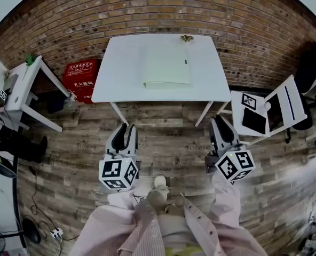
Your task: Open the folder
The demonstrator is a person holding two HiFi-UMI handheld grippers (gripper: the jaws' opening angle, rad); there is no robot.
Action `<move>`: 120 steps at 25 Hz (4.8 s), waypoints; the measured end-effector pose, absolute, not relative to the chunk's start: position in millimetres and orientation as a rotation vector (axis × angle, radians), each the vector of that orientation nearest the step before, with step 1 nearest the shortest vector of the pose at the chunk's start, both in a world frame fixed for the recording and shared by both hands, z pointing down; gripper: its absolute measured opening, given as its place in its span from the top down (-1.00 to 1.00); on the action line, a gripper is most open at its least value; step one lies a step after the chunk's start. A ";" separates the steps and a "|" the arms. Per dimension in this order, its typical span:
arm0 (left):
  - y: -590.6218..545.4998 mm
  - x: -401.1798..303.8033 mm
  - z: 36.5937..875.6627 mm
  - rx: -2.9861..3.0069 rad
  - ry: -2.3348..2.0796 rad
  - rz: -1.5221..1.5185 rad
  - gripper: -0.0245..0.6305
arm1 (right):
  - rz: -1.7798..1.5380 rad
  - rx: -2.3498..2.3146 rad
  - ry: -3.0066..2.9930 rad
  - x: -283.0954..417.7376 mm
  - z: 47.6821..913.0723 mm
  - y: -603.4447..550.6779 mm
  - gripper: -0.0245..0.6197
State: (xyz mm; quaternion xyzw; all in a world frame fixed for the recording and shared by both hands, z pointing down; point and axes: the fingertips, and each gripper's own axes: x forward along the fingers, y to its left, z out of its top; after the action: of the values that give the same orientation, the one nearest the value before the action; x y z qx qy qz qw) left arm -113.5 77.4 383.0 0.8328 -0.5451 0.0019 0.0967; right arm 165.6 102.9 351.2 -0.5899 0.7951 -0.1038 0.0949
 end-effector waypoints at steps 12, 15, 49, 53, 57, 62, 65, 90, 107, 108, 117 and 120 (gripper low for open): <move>8.1 -96.9 378.3 2.541 -1.488 -0.016 0.60 | -0.326 -1.851 2.259 180.4 353.5 57.8 0.70; -2.8 -92.7 379.4 2.550 -1.474 -0.008 0.60 | -0.335 -1.861 2.247 183.4 356.2 48.8 0.70; -211.4 1.1 412.1 2.411 -1.559 0.137 0.61 | -0.668 -1.681 2.437 247.1 421.3 -214.2 0.70; -222.1 19.2 420.3 2.449 -1.521 0.223 0.61 | -0.734 -1.644 2.471 244.8 437.3 -239.5 0.70; -228.0 38.6 429.9 2.505 -1.447 0.366 0.62 | -0.856 -1.562 2.495 237.6 458.4 -263.6 0.70; -228.1 52.5 444.5 2.577 -1.323 0.518 0.63 | -1.021 -1.512 2.452 227.2 488.1 -287.9 0.70; -229.8 64.2 453.4 2.626 -1.250 0.602 0.63 | -1.093 -1.498 2.435 223.0 505.1 -301.9 0.70; -179.9 150.8 531.7 2.982 -0.709 1.366 0.19 | -1.316 -1.395 2.268 215.2 552.9 -311.7 0.70; -181.4 149.4 537.0 2.962 -0.823 1.475 0.54 | -1.338 -1.374 2.263 215.6 554.2 -312.5 0.70; -180.6 149.7 535.9 2.963 -0.827 1.471 0.57 | -1.342 -1.366 2.265 215.6 554.5 -312.4 0.70; -178.6 149.5 521.4 2.971 -0.897 1.429 0.79 | -1.373 -1.325 2.316 213.1 554.1 -313.1 0.72; -179.9 147.8 516.1 2.959 -0.944 1.403 0.83 | -1.376 -1.321 2.337 212.0 553.9 -314.3 0.72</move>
State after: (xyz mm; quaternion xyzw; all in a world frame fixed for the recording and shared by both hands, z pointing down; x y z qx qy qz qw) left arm 147.8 -179.9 516.1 0.8605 -0.2746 0.4079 -0.1331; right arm 212.0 -314.3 553.9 -0.4371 0.7733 -0.4551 0.0624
